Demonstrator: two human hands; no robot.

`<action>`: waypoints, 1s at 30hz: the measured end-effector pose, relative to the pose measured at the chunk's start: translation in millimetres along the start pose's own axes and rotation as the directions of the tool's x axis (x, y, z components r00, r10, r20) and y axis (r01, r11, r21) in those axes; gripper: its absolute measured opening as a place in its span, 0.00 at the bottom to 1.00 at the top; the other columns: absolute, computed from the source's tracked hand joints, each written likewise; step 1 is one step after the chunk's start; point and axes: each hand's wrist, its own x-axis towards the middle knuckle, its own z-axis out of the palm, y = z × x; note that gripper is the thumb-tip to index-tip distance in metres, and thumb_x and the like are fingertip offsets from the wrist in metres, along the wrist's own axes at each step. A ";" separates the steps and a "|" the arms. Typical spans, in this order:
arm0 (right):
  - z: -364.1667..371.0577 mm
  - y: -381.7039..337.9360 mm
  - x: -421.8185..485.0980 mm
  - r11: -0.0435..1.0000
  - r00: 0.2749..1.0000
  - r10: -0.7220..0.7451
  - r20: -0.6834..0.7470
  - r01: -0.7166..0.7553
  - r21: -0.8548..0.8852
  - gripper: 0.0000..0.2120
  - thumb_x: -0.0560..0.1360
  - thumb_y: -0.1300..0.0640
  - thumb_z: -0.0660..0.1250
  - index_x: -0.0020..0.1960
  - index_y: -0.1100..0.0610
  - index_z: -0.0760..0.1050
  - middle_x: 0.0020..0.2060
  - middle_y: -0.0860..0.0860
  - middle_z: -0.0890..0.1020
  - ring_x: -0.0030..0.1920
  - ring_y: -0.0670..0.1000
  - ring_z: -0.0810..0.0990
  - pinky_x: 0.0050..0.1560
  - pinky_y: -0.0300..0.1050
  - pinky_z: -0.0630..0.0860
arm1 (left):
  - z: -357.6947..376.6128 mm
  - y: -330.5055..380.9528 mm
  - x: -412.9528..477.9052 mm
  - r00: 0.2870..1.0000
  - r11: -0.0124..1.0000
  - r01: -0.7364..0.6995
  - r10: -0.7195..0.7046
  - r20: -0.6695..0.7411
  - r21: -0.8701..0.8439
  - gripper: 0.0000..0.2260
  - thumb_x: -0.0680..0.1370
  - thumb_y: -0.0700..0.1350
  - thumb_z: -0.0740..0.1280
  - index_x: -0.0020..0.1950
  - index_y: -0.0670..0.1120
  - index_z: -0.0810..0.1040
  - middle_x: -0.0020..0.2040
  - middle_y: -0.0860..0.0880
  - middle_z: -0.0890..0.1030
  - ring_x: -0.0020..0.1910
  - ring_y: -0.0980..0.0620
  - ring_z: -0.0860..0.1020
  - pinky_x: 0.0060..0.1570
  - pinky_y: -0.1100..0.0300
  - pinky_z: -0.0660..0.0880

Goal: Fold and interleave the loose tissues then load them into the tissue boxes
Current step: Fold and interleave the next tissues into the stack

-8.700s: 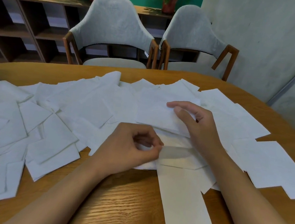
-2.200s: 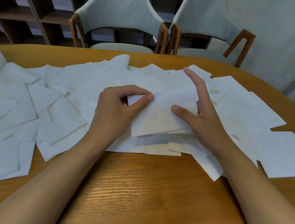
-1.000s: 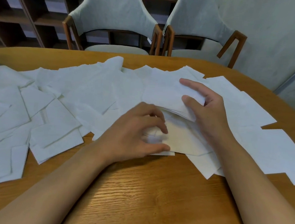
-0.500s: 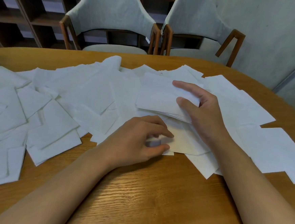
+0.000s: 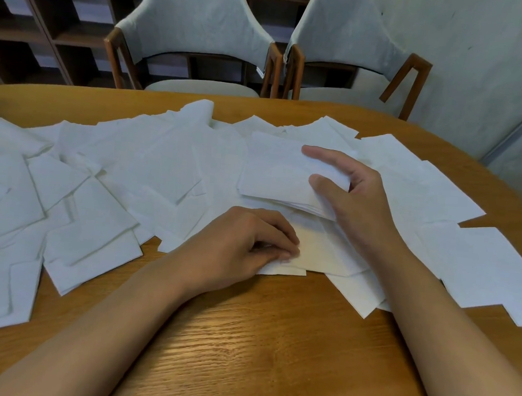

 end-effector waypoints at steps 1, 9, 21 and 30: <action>-0.3 -0.5 0.2 1.000 1.000 -0.002 0.000 0.002 -0.007 0.16 0.81 0.59 0.67 0.63 0.42 0.80 0.54 0.22 0.76 0.62 0.27 0.71 0.62 0.28 0.72 | -1.1 -0.1 0.0 1.000 1.000 0.004 -0.004 0.015 0.001 0.09 0.80 0.44 0.73 0.59 0.51 0.88 0.58 0.59 0.83 0.57 0.59 0.81 0.52 0.65 0.78; -0.7 -0.6 0.1 1.000 1.000 -0.012 -0.007 0.012 -0.007 0.16 0.80 0.59 0.67 0.63 0.42 0.80 0.55 0.22 0.76 0.60 0.25 0.70 0.59 0.24 0.71 | -2.1 1.3 -1.5 1.000 1.000 0.010 -0.010 -0.009 0.015 0.07 0.78 0.47 0.76 0.55 0.51 0.89 0.57 0.60 0.85 0.57 0.62 0.80 0.51 0.64 0.79; -0.7 -0.6 -0.8 1.000 1.000 -0.016 -0.011 0.016 0.011 0.17 0.80 0.59 0.67 0.63 0.42 0.80 0.60 0.29 0.77 0.61 0.27 0.71 0.57 0.23 0.70 | -9.0 4.6 -2.9 0.997 0.998 0.050 -0.051 0.049 0.030 0.08 0.78 0.50 0.76 0.57 0.54 0.89 0.60 0.63 0.84 0.59 0.62 0.80 0.53 0.60 0.80; -2.0 -2.6 -2.6 1.000 1.000 -0.009 -0.010 0.009 0.011 0.16 0.80 0.58 0.67 0.64 0.42 0.80 0.62 0.31 0.77 0.64 0.31 0.71 0.63 0.31 0.72 | -3.1 5.5 -2.3 0.999 0.999 0.037 -0.036 -0.026 0.022 0.06 0.81 0.48 0.72 0.56 0.52 0.87 0.54 0.59 0.85 0.50 0.60 0.81 0.43 0.70 0.74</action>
